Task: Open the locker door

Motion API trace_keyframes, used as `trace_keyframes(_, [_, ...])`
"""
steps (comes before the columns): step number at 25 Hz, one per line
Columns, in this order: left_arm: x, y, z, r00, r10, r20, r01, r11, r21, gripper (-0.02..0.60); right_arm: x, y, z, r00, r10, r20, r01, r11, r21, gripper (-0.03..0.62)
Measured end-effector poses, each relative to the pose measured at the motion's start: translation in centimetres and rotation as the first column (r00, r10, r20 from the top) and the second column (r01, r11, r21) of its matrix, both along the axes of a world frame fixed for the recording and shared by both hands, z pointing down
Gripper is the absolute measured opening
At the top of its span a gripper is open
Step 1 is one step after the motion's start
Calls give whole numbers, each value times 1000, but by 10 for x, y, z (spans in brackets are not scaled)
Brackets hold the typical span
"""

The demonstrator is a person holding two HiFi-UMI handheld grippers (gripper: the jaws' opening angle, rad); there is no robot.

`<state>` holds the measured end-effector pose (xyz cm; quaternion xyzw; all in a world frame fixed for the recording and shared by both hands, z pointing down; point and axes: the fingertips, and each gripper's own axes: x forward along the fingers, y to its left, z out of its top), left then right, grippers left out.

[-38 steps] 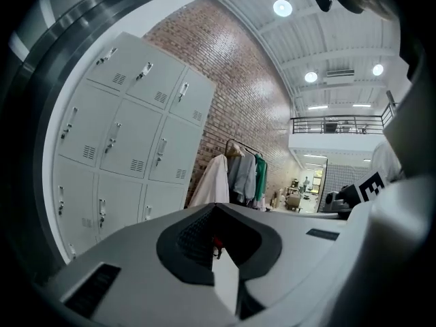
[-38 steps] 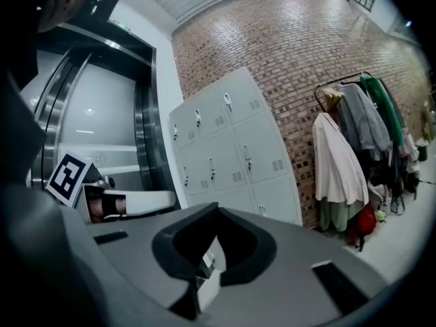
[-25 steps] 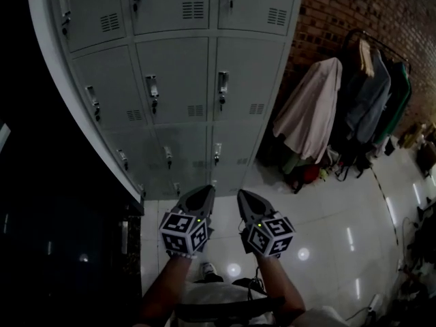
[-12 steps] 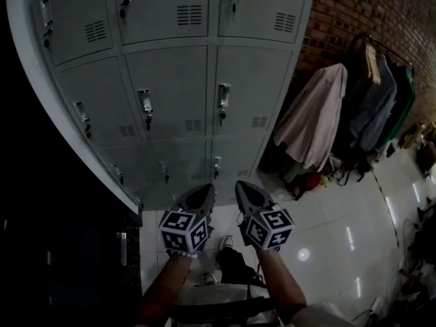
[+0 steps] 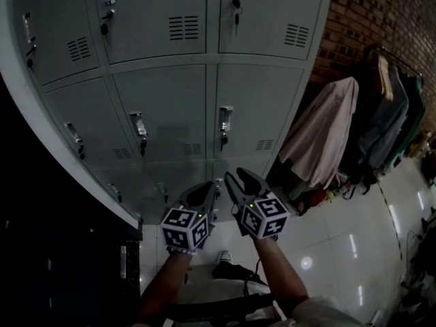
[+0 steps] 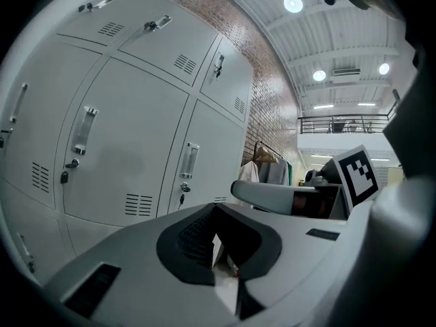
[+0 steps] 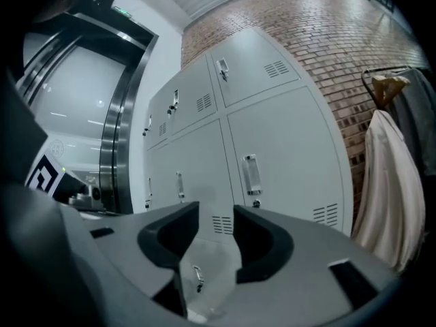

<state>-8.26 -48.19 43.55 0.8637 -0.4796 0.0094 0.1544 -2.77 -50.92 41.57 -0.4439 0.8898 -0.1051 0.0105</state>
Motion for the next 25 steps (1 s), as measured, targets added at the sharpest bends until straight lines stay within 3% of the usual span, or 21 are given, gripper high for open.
trace_keyframes(14, [-23, -96, 4, 996, -88, 8, 88, 996, -18, -2, -34, -142, -17, 999, -33, -23, 34, 998, 48, 216])
trace_keyframes(25, [-43, -119, 8, 990, -139, 7, 139, 990, -13, -2, -50, -174, -14, 998, -1, -68, 6, 997, 73, 213])
